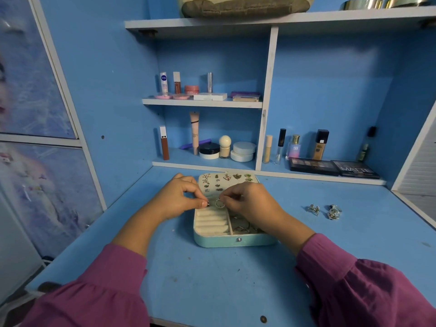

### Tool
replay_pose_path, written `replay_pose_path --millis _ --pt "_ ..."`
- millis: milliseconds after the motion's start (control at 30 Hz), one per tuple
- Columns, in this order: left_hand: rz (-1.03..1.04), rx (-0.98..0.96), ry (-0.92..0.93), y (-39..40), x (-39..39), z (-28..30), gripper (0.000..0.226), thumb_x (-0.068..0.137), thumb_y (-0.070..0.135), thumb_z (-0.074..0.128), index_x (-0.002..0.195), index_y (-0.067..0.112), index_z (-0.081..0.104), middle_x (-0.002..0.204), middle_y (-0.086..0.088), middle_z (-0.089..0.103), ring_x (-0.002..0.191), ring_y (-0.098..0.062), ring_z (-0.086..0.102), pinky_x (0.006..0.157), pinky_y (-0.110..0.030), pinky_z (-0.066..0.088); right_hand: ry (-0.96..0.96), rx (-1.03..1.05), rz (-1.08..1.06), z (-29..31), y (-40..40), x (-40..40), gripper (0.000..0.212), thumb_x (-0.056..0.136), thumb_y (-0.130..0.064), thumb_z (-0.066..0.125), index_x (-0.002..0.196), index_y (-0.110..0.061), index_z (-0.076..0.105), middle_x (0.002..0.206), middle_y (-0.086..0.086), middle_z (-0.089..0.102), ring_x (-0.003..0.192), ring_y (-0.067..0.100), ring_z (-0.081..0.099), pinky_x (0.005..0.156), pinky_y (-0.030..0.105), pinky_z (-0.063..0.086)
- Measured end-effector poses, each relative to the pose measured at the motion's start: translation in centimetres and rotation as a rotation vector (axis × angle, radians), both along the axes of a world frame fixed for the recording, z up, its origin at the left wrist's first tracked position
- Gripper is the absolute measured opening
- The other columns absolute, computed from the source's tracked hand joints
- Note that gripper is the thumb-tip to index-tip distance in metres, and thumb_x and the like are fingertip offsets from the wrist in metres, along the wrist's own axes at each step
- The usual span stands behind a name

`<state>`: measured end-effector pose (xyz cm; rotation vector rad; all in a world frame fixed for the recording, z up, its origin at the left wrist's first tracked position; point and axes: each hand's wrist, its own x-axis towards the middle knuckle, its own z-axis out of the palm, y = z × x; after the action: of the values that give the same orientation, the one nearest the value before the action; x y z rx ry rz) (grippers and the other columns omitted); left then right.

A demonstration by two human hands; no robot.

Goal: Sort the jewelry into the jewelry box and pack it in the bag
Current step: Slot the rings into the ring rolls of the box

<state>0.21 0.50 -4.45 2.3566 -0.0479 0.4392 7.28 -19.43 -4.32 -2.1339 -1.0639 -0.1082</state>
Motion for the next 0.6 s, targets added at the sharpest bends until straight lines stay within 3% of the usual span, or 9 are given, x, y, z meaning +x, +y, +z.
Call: replay_pose_path --millis 167,600 --pt "-0.011 -0.021 0.042 0.02 0.09 -0.04 0.032 0.071 0.018 0.082 0.059 0.045 0.07 0.078 0.011 0.06 0.091 -0.009 0.046 0.08 -0.019 0.034 -0.105 -0.056 0.028 -0.05 0.17 0.0 0.016 0.088 -0.024 0.064 0.098 -0.02 0.076 0.094 -0.005 0.07 0.08 0.006 0.056 0.074 0.02 0.046" --pt "-0.011 -0.039 0.053 -0.05 0.05 0.0 0.029 0.071 0.019 0.081 0.061 0.044 0.071 0.072 0.017 0.06 0.089 -0.009 0.047 0.079 -0.02 0.035 -0.108 -0.061 0.085 -0.25 0.41 0.43 0.017 0.087 -0.027 0.067 0.101 -0.021 0.075 0.093 -0.003 0.068 0.086 0.011 0.057 0.081 0.029 0.048"
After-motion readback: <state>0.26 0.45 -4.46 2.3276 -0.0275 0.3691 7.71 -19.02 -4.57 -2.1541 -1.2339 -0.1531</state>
